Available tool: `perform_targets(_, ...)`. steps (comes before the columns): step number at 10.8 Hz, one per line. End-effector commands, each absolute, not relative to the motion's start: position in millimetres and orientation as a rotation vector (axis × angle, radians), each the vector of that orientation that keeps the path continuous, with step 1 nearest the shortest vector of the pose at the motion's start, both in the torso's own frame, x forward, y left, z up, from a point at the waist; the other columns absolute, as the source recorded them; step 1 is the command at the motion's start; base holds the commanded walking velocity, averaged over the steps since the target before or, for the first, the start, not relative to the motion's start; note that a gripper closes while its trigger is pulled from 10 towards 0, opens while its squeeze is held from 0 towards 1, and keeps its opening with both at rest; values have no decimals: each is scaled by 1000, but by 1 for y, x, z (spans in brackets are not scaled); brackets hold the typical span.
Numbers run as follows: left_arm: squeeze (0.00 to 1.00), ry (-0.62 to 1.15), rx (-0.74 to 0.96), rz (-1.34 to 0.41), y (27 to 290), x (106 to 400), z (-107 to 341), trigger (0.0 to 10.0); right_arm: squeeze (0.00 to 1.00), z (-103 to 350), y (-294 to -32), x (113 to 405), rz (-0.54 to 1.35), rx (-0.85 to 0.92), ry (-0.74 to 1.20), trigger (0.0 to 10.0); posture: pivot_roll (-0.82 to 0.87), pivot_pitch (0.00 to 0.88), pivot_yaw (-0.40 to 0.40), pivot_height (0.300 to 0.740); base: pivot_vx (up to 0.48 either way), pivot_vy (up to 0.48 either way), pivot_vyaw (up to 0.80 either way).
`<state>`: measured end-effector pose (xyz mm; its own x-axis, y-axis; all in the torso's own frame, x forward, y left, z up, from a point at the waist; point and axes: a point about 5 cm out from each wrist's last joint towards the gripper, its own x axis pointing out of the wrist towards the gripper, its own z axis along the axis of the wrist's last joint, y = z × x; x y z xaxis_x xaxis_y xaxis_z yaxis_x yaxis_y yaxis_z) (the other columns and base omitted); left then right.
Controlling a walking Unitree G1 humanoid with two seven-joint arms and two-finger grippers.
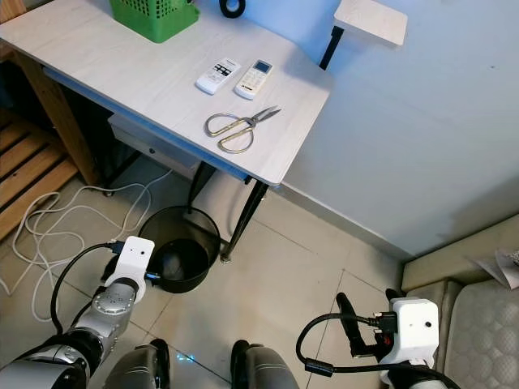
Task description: Clean up the room
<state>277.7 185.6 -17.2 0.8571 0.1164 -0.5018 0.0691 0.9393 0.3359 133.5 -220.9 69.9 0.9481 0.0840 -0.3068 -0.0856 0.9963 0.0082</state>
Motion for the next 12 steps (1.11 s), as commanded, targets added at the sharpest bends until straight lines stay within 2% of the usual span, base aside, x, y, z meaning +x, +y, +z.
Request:
perform_targets(1, 1000, 564, 341, 36, 181, 273, -22, 10000, 0, 72, -228, 131, 67, -17, 324, 10000, -165, 225, -187, 740, 0, 0, 0)
perform_targets(2, 0, 546, 307, 47, 180, 275, -20, 10000, 0, 72, -228, 133, 63, -16, 318, 10000, -155, 219, -180, 740, 0, 0, 0)
perform_targets(5, 0, 363, 146, -82, 159, 284, -2, 10000, 0, 65, -224, 156, -1, 34, 259, 10000, -53, 164, -90, 740, 0, 0, 0)
perform_targets(6, 0, 195, 67, -198, 144, 289, 32, 10000, 0, 63, -219, 175, -42, 57, 208, 10000, -19, 128, -48, 740, 0, 0, 0)
perform_targets(8, 0, -31, -13, -252, 139, 309, 96, 10000, 0, 73, -226, 197, -153, 93, 108, 10000, 24, 63, -3, 740, 0, 0, 0)
perform_targets(9, 0, -29, 9, -275, 133, 302, 100, 10000, 0, 74, -228, 201, -178, 89, 86, 10000, 26, 38, 12, 740, 0, 0, 0)
perform_targets(10, 0, 26, 57, -289, 133, 284, 85, 10000, 0, 73, -229, 204, -192, 80, 78, 10000, 20, 28, 23, 740, 0, 0, 0)
perform_targets(11, 0, 52, 72, -196, 155, 276, 77, 10000, 0, 76, -234, 202, -234, 83, 39, 10000, 9, 12, 20, 740, 0, 0, 0)
perform_targets(12, 0, -67, 241, -296, 153, 269, 92, 10000, 0, 81, -236, 193, -254, 61, 3, 10000, 10, 4, 15, 740, 0, 0, 0)
